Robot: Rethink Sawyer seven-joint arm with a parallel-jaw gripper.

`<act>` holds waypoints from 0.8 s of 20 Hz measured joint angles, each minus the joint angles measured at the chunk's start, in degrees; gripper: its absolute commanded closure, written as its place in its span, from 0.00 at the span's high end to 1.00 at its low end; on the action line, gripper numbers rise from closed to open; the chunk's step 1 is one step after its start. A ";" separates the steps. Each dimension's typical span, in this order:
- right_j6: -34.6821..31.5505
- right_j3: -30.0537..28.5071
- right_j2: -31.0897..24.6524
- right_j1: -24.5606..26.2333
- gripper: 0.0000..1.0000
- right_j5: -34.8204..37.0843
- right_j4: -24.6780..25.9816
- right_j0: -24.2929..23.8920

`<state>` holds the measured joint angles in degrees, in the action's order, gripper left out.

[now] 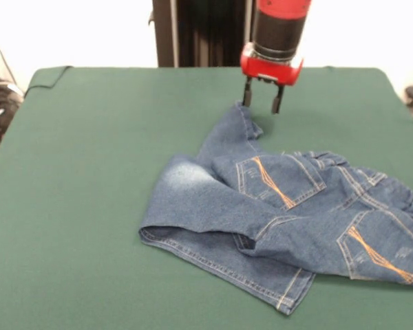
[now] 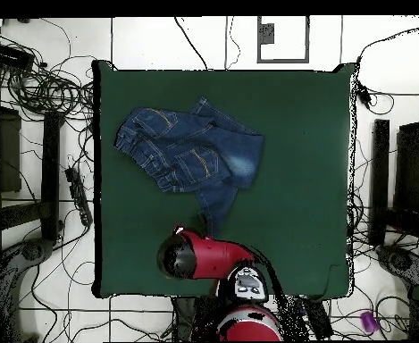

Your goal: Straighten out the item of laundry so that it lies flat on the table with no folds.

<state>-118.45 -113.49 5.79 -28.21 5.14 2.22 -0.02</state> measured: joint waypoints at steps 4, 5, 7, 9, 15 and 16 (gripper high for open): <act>0.00 0.67 2.95 1.07 1.00 -0.15 -1.77 3.27; 0.00 0.71 3.20 1.10 1.00 -0.15 -1.83 3.44; 0.00 0.86 4.21 1.14 1.00 -0.15 -1.96 4.03; 0.00 1.06 5.57 1.14 1.00 -0.15 -1.99 4.59; 0.00 1.74 9.49 0.97 1.00 -0.15 -1.99 4.95; 0.00 1.86 9.97 0.90 1.00 -0.15 -1.98 4.97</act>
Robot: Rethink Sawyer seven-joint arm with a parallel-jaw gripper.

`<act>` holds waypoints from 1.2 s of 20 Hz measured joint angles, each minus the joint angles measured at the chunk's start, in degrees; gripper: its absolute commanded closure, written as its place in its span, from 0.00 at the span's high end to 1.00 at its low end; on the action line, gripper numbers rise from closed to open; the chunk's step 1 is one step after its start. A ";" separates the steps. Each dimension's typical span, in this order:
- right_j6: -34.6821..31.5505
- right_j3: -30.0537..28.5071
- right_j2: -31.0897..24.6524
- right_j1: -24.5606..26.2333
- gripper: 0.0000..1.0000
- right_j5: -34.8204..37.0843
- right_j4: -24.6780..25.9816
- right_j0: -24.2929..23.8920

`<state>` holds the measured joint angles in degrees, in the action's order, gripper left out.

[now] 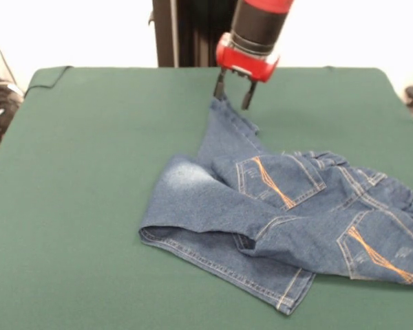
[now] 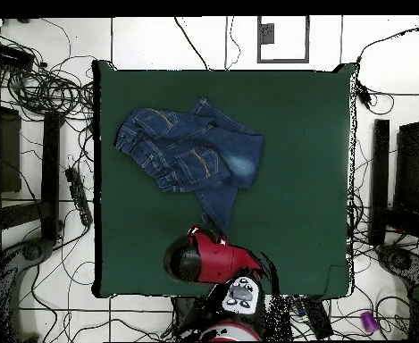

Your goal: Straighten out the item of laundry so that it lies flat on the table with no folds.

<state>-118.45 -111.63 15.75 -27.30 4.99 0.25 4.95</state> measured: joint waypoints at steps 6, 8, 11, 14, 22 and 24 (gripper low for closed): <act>0.00 1.58 3.79 -0.77 1.00 0.01 0.01 0.09; 0.00 2.36 4.93 -0.98 1.00 0.01 0.02 0.19; 0.00 3.68 6.74 -1.14 1.00 0.01 0.01 0.58; 0.00 4.66 8.04 -1.14 1.00 0.02 0.02 1.36; 0.00 5.33 7.44 -2.36 1.00 -0.13 0.04 0.18; 0.00 4.97 4.55 -3.68 1.00 -0.33 0.37 -3.16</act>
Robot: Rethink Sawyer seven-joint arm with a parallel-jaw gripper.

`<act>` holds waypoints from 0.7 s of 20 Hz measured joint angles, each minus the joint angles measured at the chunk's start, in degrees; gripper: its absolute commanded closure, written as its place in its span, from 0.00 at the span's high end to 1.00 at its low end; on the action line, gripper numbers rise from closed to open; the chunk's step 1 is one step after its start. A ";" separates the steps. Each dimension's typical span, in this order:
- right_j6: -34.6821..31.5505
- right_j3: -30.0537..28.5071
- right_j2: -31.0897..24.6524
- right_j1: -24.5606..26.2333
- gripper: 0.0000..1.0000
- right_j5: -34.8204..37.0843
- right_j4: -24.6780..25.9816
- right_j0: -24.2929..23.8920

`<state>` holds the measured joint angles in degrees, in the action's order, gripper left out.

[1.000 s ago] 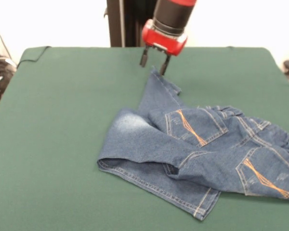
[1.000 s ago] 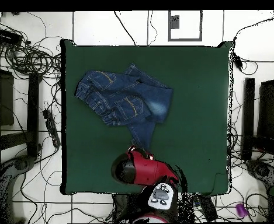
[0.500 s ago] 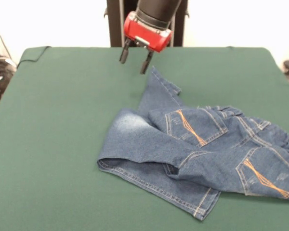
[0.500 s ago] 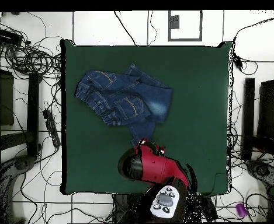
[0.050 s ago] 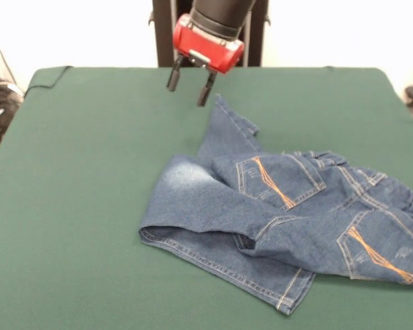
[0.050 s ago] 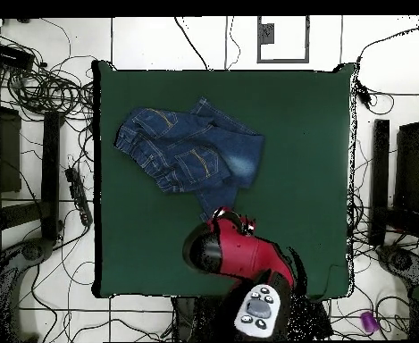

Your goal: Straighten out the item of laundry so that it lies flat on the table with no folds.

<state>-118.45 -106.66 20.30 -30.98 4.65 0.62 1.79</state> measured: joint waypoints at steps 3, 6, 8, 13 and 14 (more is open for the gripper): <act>0.00 -0.45 -4.54 -1.68 1.00 -0.15 0.80 -5.24; 0.00 -0.58 -10.38 -3.14 1.00 -0.16 1.90 -12.14; 0.00 -0.58 -13.88 -3.70 1.00 -0.16 2.39 -15.98; 0.00 -0.59 -18.37 -4.39 1.00 -0.16 3.75 -19.66; 0.00 -0.59 -18.69 -4.46 1.00 -0.16 3.86 -19.85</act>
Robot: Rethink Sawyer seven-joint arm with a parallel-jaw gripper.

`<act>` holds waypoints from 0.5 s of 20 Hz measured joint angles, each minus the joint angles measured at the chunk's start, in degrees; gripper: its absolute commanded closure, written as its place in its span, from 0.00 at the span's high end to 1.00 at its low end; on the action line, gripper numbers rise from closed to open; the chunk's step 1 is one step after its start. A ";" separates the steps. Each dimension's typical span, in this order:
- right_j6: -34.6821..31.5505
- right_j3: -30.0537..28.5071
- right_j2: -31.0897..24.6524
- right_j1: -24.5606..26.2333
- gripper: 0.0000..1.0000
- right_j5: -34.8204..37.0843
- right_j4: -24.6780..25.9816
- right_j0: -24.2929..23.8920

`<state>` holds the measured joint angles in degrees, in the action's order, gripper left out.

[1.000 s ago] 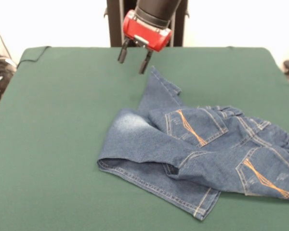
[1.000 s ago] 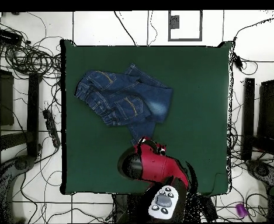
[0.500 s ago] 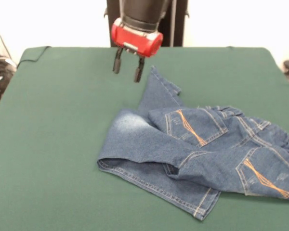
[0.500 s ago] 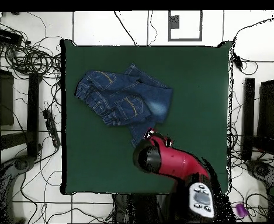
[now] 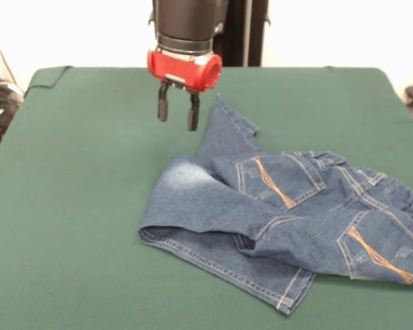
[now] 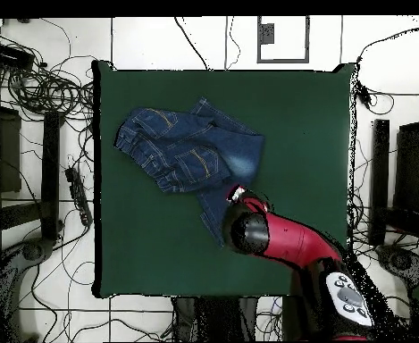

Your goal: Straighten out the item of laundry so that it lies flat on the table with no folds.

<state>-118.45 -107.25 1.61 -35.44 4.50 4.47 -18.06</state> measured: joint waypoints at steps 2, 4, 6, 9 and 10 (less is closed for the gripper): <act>0.00 0.01 -2.05 -0.30 1.00 0.00 0.43 -0.85; 0.00 0.01 -3.22 -0.35 1.00 0.00 0.45 -1.06; 0.00 -0.01 -3.99 -0.37 1.00 0.01 0.46 -0.99; 0.00 -0.01 -5.27 -0.37 1.00 0.01 0.46 -0.81; 0.00 0.00 -5.44 -0.37 1.00 0.01 0.46 -0.69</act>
<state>-118.45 -107.25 -3.83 -35.81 4.51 4.94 -18.75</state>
